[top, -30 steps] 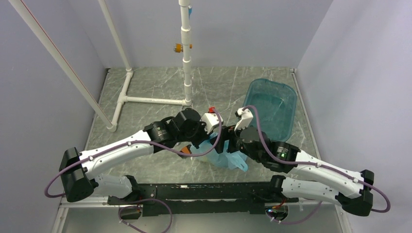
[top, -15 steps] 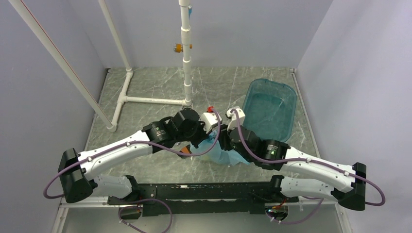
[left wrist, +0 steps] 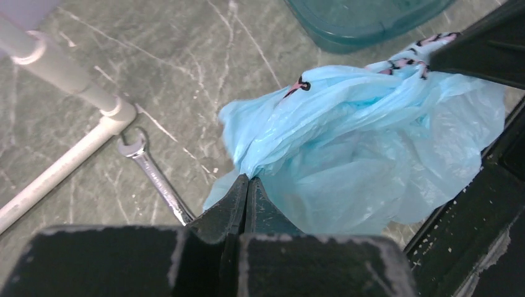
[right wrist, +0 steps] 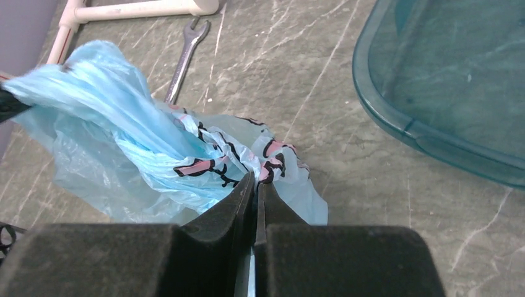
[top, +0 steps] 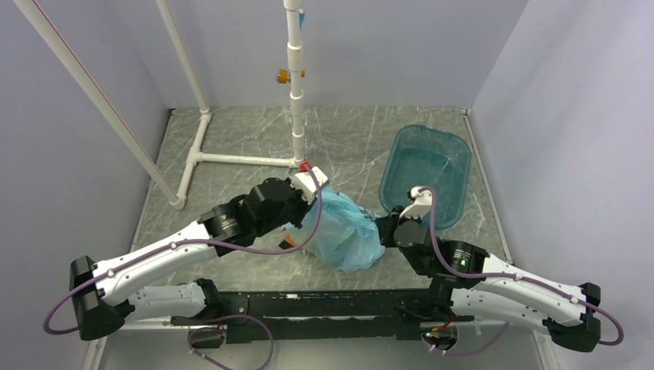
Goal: Take the fake fruits out of the plastic bag
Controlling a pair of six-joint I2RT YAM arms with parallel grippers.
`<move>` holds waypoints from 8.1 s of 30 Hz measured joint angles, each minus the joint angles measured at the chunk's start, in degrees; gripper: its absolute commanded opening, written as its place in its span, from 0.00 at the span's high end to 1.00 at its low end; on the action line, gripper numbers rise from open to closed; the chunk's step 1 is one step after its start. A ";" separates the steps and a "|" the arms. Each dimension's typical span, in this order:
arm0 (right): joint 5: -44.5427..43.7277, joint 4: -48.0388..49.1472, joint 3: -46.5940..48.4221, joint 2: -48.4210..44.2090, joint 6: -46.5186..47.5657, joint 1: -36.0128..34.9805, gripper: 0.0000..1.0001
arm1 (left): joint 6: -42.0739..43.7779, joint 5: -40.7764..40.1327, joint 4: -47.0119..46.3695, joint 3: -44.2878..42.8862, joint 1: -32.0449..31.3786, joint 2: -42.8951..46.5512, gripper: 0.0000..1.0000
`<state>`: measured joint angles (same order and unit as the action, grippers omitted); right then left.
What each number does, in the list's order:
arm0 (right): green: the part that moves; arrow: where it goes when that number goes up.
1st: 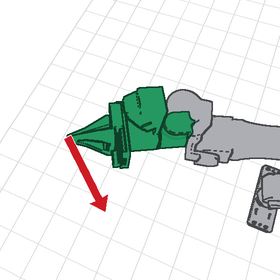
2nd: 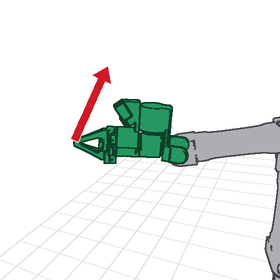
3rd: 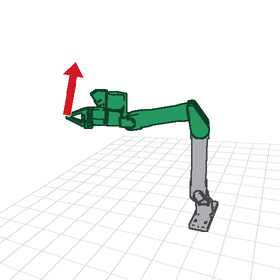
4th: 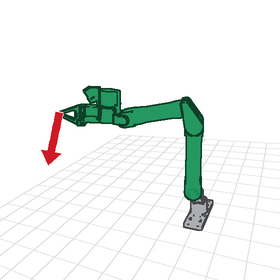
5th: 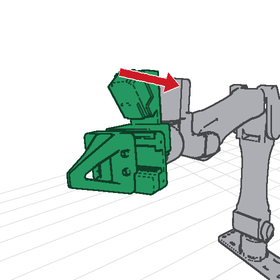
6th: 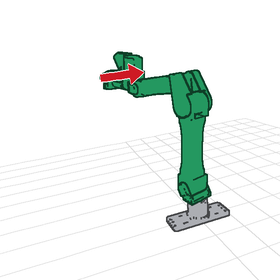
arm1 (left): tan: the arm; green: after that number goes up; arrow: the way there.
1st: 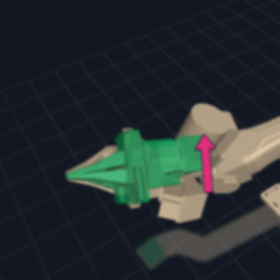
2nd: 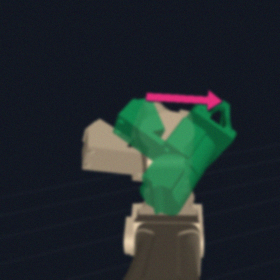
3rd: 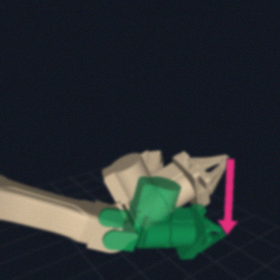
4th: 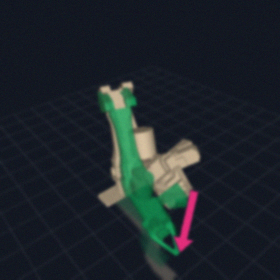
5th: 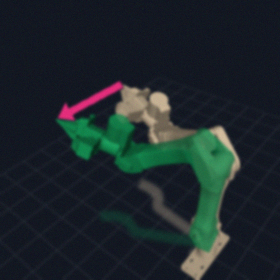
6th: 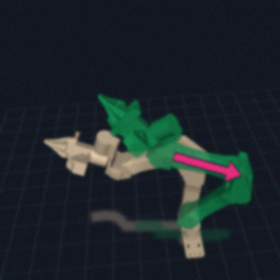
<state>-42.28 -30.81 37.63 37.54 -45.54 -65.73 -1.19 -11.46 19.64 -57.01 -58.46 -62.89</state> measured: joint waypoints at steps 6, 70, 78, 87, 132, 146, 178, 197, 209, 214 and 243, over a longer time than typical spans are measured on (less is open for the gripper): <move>0.46 -1.66 -1.33 -2.45 -0.96 0.02 0.73 | -0.07 -2.47 -2.67 2.43 0.00 4.39 1.00; 7.80 6.64 -4.00 -7.80 14.51 -2.03 1.00 | 2.73 6.23 -4.83 2.43 0.66 3.82 0.01; 14.47 8.28 -1.68 1.49 20.13 -2.03 1.00 | 3.15 18.99 -6.56 1.95 6.03 2.47 0.01; 17.99 11.39 -1.66 6.91 22.21 -2.03 1.00 | 4.35 22.40 -2.45 -3.19 6.45 -6.08 0.01; 7.02 -6.12 9.62 -4.44 8.09 -2.19 0.01 | -0.90 4.55 -5.22 3.32 6.27 6.23 1.00; 13.99 -1.07 14.64 17.73 6.19 -2.14 0.03 | -0.76 5.14 -5.25 3.32 6.27 6.45 1.00; 5.09 1.49 -6.64 -9.33 -0.31 -2.01 1.00 | -0.68 4.76 -6.49 4.44 6.32 12.09 0.18; 7.78 3.06 -6.54 -5.73 1.18 -1.99 1.00 | 1.73 1.97 -7.58 6.05 6.91 15.15 0.97; 4.04 -0.81 -7.41 -19.15 -1.40 -2.10 0.48 | 2.16 6.56 -13.70 13.49 7.56 25.99 1.00; 7.32 -1.44 -4.94 -11.41 5.62 -1.97 0.20 | 2.19 9.33 -14.21 12.46 8.15 23.30 1.00; 50.93 10.99 16.06 27.23 25.55 18.10 0.13 | 2.29 12.55 -14.21 12.31 8.41 23.28 1.00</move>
<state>8.64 -19.81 53.69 64.77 -19.99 -47.64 1.10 1.08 5.43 -44.71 -50.04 -39.62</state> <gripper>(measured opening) 0.893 0.015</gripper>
